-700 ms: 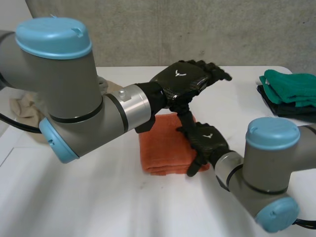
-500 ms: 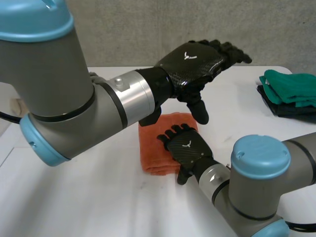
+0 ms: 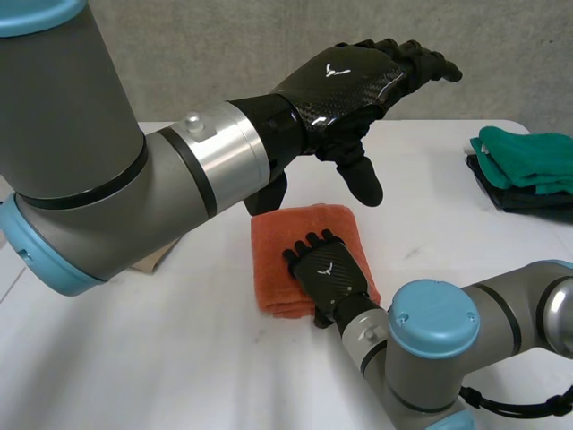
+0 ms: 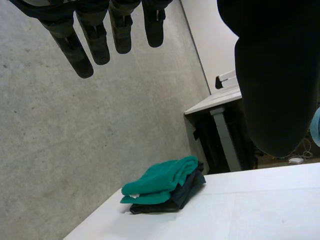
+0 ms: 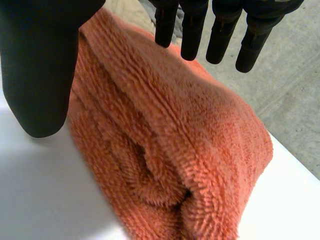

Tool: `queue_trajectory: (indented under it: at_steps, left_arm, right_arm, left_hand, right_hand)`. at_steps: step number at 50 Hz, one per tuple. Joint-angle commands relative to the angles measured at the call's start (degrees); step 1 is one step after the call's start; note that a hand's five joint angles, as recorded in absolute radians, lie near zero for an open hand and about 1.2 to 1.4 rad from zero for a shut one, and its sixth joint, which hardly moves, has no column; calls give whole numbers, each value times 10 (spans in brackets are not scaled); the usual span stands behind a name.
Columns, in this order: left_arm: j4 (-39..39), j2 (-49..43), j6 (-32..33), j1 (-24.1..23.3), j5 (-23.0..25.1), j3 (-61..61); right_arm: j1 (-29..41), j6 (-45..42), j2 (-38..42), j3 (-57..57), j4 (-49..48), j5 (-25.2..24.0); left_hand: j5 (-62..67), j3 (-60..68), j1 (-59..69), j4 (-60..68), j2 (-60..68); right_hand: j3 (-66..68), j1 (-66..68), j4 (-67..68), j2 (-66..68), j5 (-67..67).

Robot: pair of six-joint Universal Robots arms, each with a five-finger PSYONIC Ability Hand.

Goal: Fold the laundry.

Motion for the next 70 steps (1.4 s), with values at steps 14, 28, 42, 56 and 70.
queue_trajectory:
  at_steps: [14, 28, 42, 56, 70]
  left_arm:
    - [3, -2, 0, 12, -1, -7]
    - [3, 2, -2, 20, 3, -10]
    - [1, 38, -31, 27, 0, 41]
    - [0, 38, -46, 24, -1, 45]
    - [3, 6, -42, 19, -1, 33]
  right_arm:
    - [-4, -31, 53, -62, -50, 15]
    - [-22, -36, 58, -141, -127, 43]
    - [-135, -16, 125, -451, -78, 28]
    - [-336, -3, 284, -746, -36, -45]
    - [-462, -4, 374, -683, -92, -154]
  left_hand:
    - [-28, -20, -11, -12, -17]
    - [-28, -20, -11, -12, -17]
    - [-28, -20, -11, -12, -17]
    - [-28, -20, -11, -12, -17]
    - [-28, -20, -11, -12, -17]
  right_hand:
    - [91, 96, 94, 98, 87]
    - [611, 616, 614, 618, 607]
    - [611, 616, 614, 618, 607]
    - [611, 616, 614, 618, 607]
    - [611, 616, 614, 618, 607]
